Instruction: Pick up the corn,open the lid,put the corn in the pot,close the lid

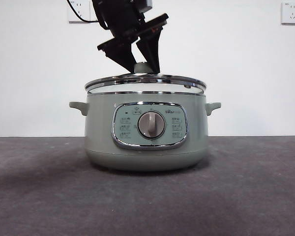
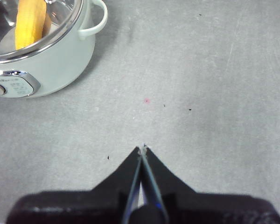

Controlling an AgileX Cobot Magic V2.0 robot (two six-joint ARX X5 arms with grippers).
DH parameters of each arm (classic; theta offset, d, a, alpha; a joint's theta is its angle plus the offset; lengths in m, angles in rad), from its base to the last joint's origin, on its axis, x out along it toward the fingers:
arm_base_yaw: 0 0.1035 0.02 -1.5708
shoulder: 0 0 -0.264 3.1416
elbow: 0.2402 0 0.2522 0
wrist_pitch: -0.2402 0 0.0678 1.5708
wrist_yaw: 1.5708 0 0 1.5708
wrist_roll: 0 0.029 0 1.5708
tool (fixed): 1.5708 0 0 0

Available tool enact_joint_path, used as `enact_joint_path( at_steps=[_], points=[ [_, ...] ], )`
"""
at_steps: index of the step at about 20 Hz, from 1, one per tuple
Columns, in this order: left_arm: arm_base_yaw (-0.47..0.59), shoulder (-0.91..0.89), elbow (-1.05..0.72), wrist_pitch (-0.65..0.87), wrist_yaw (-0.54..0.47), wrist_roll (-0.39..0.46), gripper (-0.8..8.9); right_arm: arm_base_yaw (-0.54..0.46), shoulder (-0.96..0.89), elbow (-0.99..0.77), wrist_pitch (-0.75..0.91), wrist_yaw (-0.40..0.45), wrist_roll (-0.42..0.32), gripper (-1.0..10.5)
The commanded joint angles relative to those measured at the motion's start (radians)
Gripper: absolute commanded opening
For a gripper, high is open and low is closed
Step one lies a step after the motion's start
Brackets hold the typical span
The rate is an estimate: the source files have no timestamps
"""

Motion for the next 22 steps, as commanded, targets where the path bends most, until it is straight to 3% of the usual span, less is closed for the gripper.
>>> enact_joint_path(
  at_steps=[1, 22],
  points=[
    [-0.003, 0.024, 0.007, 0.027, -0.014, -0.006, -0.09, 0.0, -0.002, -0.013, 0.0, 0.0, 0.012, -0.1],
    [-0.005, 0.066, 0.007, -0.032, -0.103, 0.1, -0.09, 0.0, -0.002, -0.013, 0.038, -0.009, 0.012, -0.1]
  ],
)
